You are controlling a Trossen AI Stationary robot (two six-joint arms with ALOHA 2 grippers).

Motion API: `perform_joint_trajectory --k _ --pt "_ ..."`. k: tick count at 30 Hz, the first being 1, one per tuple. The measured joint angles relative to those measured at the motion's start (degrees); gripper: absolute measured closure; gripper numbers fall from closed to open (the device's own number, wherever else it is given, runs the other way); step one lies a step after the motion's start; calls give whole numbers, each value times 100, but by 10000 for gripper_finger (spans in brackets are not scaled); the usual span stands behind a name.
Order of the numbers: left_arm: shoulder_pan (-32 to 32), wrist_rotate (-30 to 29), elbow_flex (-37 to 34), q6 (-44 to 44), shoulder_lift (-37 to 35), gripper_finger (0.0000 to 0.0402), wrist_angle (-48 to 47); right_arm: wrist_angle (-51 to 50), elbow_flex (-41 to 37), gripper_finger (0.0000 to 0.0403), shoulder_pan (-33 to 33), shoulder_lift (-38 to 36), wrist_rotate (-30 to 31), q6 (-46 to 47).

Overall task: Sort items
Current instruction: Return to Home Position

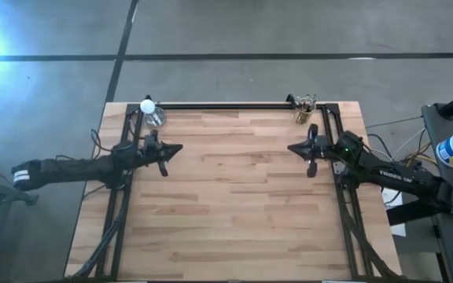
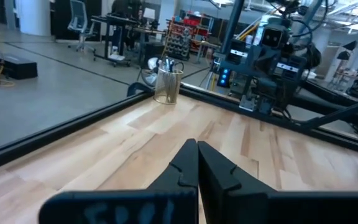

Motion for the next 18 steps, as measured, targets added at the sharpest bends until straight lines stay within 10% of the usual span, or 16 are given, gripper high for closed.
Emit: perform_joint_trajectory --k 18 --pt "0 -341 -7 57 -1381 402 -1476 -1526 -215 394 204 -2251 880 -30"
